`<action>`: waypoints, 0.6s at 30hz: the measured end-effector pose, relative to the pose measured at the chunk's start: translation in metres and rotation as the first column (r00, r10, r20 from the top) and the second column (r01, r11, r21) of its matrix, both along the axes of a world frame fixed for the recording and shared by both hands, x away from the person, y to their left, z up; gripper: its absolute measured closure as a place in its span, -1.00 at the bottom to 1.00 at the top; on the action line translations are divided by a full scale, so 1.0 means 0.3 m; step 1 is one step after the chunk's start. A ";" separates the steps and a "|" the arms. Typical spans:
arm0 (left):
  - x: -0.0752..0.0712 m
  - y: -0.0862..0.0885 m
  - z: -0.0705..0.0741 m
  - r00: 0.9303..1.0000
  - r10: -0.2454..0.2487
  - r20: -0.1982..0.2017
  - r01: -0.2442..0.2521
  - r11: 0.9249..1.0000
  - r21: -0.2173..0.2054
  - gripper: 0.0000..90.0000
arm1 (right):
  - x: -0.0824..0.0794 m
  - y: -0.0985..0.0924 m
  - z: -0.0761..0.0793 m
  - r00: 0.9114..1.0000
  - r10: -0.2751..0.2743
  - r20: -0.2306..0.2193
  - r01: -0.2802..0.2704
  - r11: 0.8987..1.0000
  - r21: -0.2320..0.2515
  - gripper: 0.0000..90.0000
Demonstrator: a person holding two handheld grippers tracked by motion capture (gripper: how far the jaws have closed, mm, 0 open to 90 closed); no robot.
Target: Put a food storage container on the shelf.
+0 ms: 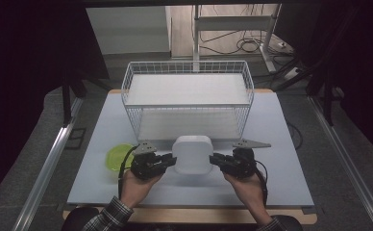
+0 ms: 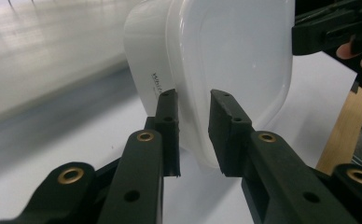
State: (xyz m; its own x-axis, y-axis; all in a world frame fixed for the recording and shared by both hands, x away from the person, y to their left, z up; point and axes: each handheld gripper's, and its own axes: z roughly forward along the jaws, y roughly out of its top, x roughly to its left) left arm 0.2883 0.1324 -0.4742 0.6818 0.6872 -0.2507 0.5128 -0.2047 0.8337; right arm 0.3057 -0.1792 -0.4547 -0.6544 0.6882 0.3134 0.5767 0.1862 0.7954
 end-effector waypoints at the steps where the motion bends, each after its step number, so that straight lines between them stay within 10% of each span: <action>1: -0.001 0.001 0.009 1.000 0.001 0.007 -0.001 1.000 -0.002 0.64 | 0.001 0.001 0.006 1.000 0.001 0.008 -0.001 1.000 0.000 0.67; 18: 0.004 0.025 0.138 0.995 0.005 0.102 -0.007 1.000 0.011 0.64 | 0.019 0.019 0.125 0.996 0.008 0.084 -0.011 0.999 0.039 0.66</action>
State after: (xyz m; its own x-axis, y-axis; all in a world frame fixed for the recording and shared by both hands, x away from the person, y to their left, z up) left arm 0.2895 0.1400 -0.4327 0.6994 0.6938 -0.1717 0.4263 -0.2120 0.8794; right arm 0.3114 -0.1737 -0.4171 -0.6859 0.6700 0.2838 0.5061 0.1591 0.8477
